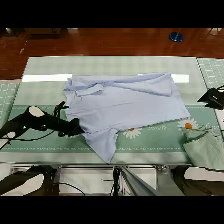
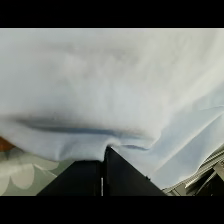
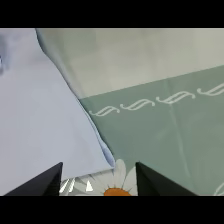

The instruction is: Fold the shirts.

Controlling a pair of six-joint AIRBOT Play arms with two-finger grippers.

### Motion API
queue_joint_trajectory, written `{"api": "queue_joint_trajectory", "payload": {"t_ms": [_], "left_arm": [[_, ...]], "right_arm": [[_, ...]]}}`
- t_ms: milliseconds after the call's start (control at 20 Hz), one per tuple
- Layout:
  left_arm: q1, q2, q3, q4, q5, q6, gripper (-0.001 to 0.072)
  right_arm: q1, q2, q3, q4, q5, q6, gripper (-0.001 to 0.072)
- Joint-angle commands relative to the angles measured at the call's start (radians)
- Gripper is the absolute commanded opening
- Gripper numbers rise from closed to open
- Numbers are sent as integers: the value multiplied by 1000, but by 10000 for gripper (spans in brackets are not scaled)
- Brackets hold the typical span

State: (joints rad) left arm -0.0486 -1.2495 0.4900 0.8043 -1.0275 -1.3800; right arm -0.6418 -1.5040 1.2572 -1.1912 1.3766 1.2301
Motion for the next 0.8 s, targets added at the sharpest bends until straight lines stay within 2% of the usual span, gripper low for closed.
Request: {"api": "queue_joint_trajectory", "payload": {"t_ms": [0,200,650,700,750], "left_arm": [[-2,-3,-1,10,5,11,32],[-2,-3,-1,10,2,11,32],[-2,-3,0,10,2,11,32],[-2,-3,0,10,2,11,32],[-2,-3,0,10,2,11,32]], "right_arm": [[-39,-45,-47,129,90,-51,554],[-80,-87,-105,187,92,-128,536],[-53,-178,-138,188,55,-131,529],[-35,-185,-142,188,24,-127,515],[-14,-193,-142,190,-27,-96,397]]}}
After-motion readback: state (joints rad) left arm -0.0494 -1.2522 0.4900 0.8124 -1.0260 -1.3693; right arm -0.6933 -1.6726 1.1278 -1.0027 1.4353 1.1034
